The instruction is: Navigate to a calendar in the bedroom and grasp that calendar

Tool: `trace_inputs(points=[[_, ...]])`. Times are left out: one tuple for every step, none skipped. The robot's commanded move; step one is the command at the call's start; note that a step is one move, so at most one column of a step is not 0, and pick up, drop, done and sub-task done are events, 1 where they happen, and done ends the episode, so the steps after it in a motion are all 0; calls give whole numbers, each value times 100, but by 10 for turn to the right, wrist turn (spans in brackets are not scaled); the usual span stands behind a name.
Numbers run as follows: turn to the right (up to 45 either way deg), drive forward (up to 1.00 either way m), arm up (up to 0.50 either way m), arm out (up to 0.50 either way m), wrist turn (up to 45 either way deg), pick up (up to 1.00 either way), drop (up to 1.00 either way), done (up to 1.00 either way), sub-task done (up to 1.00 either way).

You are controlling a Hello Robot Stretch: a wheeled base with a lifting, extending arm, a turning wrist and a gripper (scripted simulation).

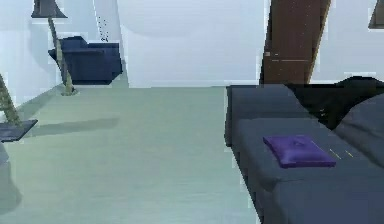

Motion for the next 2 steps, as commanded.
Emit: trace_inputs(points=[[0,100,0,0,0,0,0,0,0],[0,100,0,0,0,0,0,0,0]])
